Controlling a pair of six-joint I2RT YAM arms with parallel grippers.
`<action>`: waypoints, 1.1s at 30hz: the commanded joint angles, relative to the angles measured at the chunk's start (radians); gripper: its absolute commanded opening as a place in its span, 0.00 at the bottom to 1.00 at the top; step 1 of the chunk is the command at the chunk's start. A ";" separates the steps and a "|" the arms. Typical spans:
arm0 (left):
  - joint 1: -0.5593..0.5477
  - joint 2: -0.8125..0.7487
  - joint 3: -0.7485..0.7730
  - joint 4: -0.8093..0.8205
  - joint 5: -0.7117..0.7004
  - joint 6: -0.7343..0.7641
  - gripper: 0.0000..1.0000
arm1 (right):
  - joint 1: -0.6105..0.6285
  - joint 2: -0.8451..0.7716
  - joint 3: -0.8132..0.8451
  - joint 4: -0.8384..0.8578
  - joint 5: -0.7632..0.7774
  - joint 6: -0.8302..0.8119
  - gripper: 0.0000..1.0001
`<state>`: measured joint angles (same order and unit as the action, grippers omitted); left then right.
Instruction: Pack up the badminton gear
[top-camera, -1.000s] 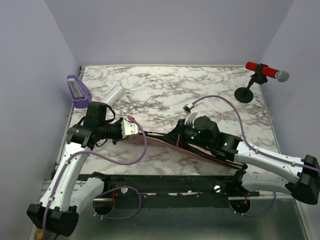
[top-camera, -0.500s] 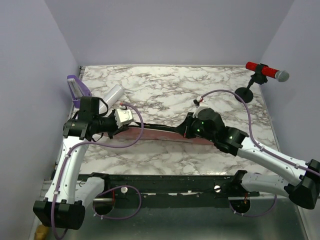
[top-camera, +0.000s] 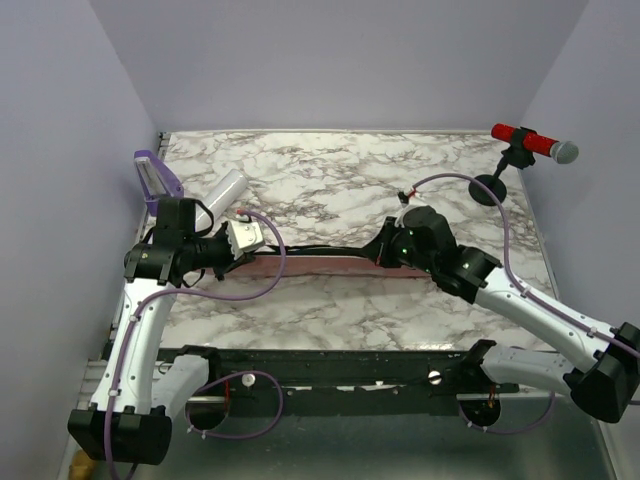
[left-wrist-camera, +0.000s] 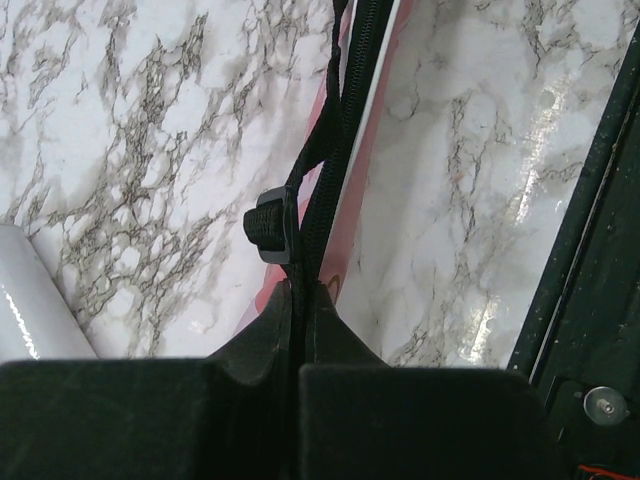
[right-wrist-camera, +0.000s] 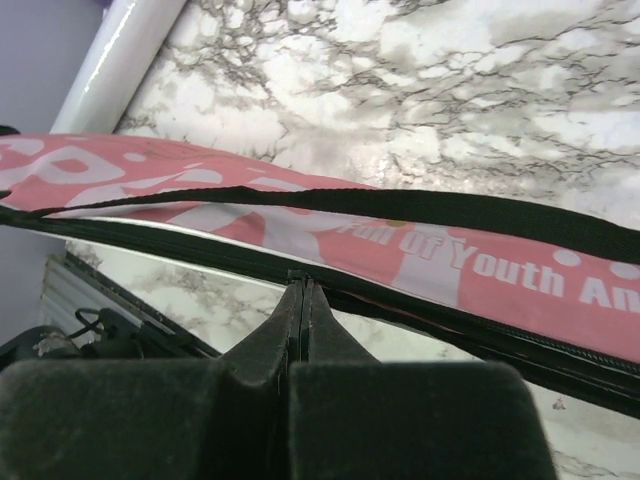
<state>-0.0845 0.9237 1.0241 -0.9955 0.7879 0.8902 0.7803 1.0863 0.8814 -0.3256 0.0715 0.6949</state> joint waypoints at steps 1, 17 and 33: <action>0.012 -0.016 -0.015 -0.014 0.019 0.006 0.00 | -0.055 -0.019 -0.013 -0.033 0.025 -0.028 0.01; 0.012 -0.036 -0.041 -0.005 -0.009 0.016 0.00 | -0.286 -0.003 -0.056 -0.093 -0.025 -0.031 0.01; 0.014 -0.034 -0.030 -0.012 0.001 0.015 0.00 | -0.453 -0.040 -0.071 -0.164 0.051 -0.041 0.01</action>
<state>-0.0784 0.8986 0.9833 -0.9840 0.7631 0.9009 0.3813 1.0695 0.7971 -0.4221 0.0048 0.6781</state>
